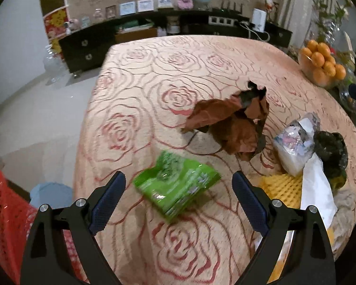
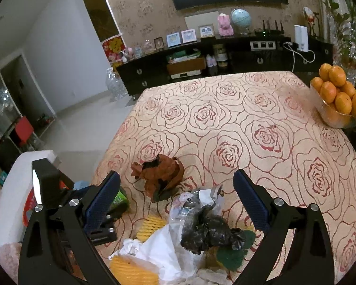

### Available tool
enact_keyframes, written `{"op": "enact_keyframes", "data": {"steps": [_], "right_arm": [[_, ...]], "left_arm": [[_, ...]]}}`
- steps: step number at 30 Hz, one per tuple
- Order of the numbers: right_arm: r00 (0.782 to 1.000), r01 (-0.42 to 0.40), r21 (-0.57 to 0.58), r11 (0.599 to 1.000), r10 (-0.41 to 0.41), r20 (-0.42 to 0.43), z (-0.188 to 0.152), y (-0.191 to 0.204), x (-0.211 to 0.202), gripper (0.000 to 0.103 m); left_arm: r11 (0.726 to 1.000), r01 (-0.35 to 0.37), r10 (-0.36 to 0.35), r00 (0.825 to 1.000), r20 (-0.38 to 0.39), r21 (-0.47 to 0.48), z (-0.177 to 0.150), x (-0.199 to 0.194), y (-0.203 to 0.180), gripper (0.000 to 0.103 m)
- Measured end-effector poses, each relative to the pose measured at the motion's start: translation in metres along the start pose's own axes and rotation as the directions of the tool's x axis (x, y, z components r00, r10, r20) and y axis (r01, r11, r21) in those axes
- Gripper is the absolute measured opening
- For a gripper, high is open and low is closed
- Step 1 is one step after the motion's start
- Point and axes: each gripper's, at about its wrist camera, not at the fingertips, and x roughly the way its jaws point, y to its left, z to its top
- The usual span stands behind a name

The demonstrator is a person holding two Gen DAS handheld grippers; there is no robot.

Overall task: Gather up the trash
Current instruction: 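Reach to the table and grasp the green snack packet with the left tool, then grasp the brown crumpled paper with the right tool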

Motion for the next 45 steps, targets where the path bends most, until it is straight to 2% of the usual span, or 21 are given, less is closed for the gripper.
{"op": "enact_keyframes", "data": {"steps": [1,2,4,6,10,13,18,25,28,35,37,39,45], "right_arm": [[1.0,0.0,0.001,1.0,0.0,-0.003,0.0,-0.001,0.001,0.093],[1.0,0.001,0.001,1.0,-0.001,-0.006,-0.001,-0.001,0.003,0.093],[1.0,0.002,0.002,1.0,-0.002,-0.009,-0.001,-0.001,0.004,0.093],[1.0,0.0,0.003,1.0,0.0,-0.014,-0.001,-0.001,0.006,0.093],[1.0,0.003,-0.004,1.0,-0.004,-0.018,-0.003,0.002,0.01,0.093],[1.0,0.009,-0.012,1.0,-0.009,-0.022,-0.003,0.003,0.015,0.093],[0.999,0.029,-0.057,0.998,-0.032,-0.043,-0.002,0.013,0.033,0.093],[0.993,0.063,-0.174,0.983,-0.079,-0.087,0.007,0.035,0.075,0.093],[0.986,0.037,-0.181,0.983,-0.065,-0.154,0.008,0.04,0.098,0.093],[0.954,0.076,-0.277,0.958,-0.15,-0.259,0.0,0.056,0.144,0.093],[0.953,0.069,-0.262,0.962,-0.141,-0.268,-0.003,0.055,0.149,0.089],[0.951,0.055,-0.25,0.967,-0.128,-0.282,-0.004,0.054,0.152,0.072],[0.963,0.053,-0.233,0.971,-0.112,-0.244,-0.003,0.056,0.142,0.066]], "left_arm": [[1.0,0.0,0.0,1.0,0.001,0.008,0.001,0.004,-0.002,0.084],[1.0,0.003,-0.003,1.0,-0.004,0.012,0.001,0.007,-0.003,0.074],[1.0,0.012,-0.012,1.0,-0.028,0.009,0.001,0.013,-0.004,0.06],[1.0,0.009,-0.009,1.0,-0.02,0.006,0.001,0.013,-0.003,0.056],[0.999,0.025,-0.025,1.0,-0.004,-0.026,0.001,0.008,0.005,0.034],[0.998,0.044,-0.044,0.999,0.01,-0.054,0.0,0.003,0.01,0.028],[0.992,0.063,-0.06,0.998,0.033,-0.105,-0.003,-0.012,0.022,0.027],[0.99,0.027,-0.004,0.986,0.165,-0.138,-0.004,-0.073,0.041,0.028],[0.987,0.015,0.018,0.98,0.198,-0.162,-0.005,-0.088,0.05,0.028],[0.981,-0.014,0.056,0.975,0.213,-0.192,-0.009,-0.1,0.064,0.028],[0.981,-0.026,0.068,0.974,0.215,-0.193,-0.01,-0.102,0.065,0.028],[0.98,-0.032,0.075,0.973,0.217,-0.195,-0.01,-0.103,0.067,0.028],[0.976,-0.052,0.101,0.97,0.223,-0.212,-0.012,-0.107,0.075,0.028]]}}
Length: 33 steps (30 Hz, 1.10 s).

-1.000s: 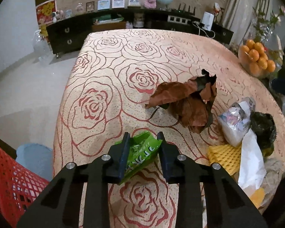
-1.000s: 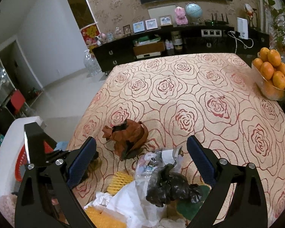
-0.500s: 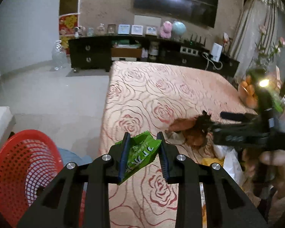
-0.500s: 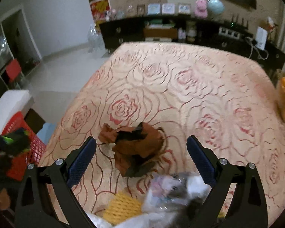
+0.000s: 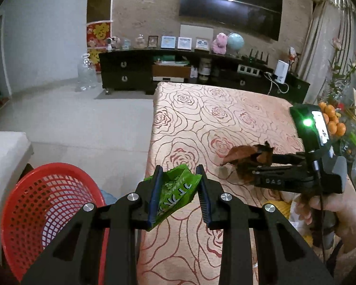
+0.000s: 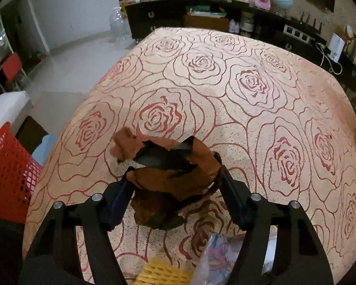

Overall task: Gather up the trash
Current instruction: 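Grasp the brown crumpled paper with the right tool, then carry packet and paper over the wastebasket and open both tools to drop them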

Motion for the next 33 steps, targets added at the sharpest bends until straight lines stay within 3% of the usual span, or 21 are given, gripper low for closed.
{"op": "enact_keyframes", "data": {"steps": [12,27,33], "right_arm": [[0.978,-0.068,0.024,0.997,0.062,0.198,0.0,0.002,-0.072,0.066],[0.957,-0.115,-0.084,0.99,0.133,0.26,-0.001,0.054,-0.103,0.066],[0.945,-0.172,-0.153,0.973,0.207,0.252,-0.006,0.091,-0.109,0.066]], "left_arm": [[0.998,-0.052,0.054,0.997,0.054,-0.043,0.002,-0.023,0.021,0.028],[0.982,-0.145,0.152,0.987,0.056,-0.122,-0.01,-0.049,0.062,0.028],[0.959,-0.231,0.242,0.969,0.052,-0.163,-0.019,-0.075,0.09,0.028]]}}
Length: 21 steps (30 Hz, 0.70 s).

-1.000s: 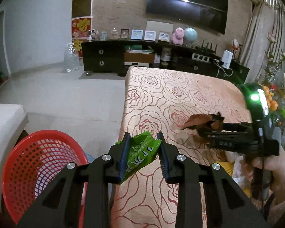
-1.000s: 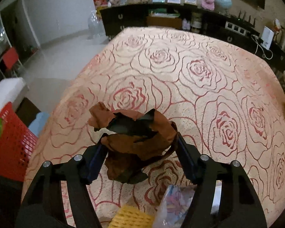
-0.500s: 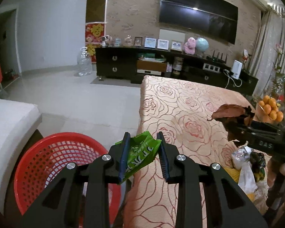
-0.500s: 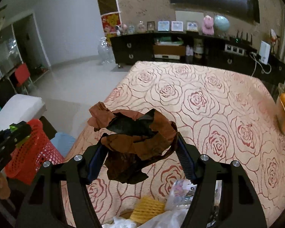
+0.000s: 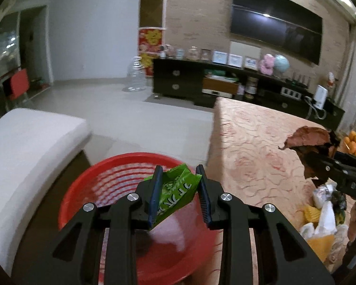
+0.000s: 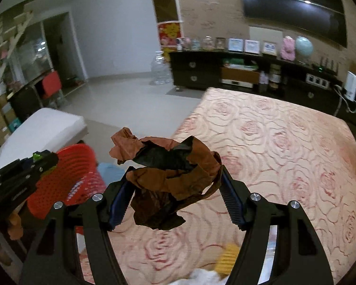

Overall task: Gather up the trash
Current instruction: 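Carry packet and paper over the wastebasket and open both tools to drop them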

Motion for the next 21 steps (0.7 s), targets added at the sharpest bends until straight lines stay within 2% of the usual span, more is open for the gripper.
{"op": "enact_keyframes", "data": {"steps": [4,12,17,21], "right_arm": [[0.999,-0.042,-0.034,0.999,0.041,-0.019,-0.003,0.028,0.006,0.066],[0.981,-0.186,-0.053,0.981,0.182,-0.074,0.01,0.072,0.024,0.066],[0.966,-0.245,-0.114,0.963,0.232,-0.113,0.014,0.107,0.041,0.067],[0.957,-0.273,-0.127,0.954,0.255,-0.142,0.013,0.119,0.052,0.068]], "left_arm": [[0.996,-0.084,0.085,0.996,0.013,-0.022,-0.004,-0.005,0.022,0.028],[0.988,-0.13,0.13,0.992,-0.008,-0.08,-0.008,-0.003,0.055,0.028],[0.984,-0.155,0.15,0.987,-0.06,-0.092,-0.016,0.007,0.068,0.028],[0.98,-0.176,0.168,0.982,-0.09,-0.092,-0.02,0.013,0.072,0.028]]}}
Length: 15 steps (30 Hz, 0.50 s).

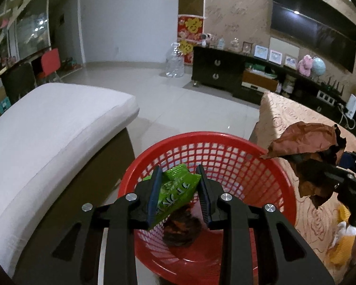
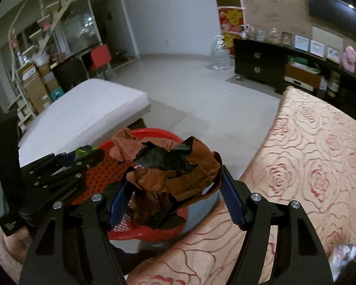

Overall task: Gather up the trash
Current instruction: 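Carry packet and paper over the wastebasket and open both tools to drop them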

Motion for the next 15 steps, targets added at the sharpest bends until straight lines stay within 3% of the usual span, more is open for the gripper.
{"op": "enact_keyframes", "data": {"steps": [6,12,15], "right_arm": [[0.999,-0.027,0.009,1.0,0.027,-0.03,0.004,0.001,0.015,0.069],[0.999,-0.034,-0.029,0.999,0.033,-0.03,0.003,0.01,0.019,0.074],[0.999,-0.038,-0.025,0.999,0.037,-0.028,0.001,0.009,0.017,0.081]], "left_arm": [[1.0,-0.002,0.002,1.0,-0.021,0.02,-0.002,0.006,-0.004,0.028],[1.0,0.002,-0.002,0.999,-0.034,0.006,-0.002,0.008,-0.002,0.036],[1.0,0.005,-0.005,0.999,-0.037,-0.011,-0.001,0.008,0.0,0.055]]}}
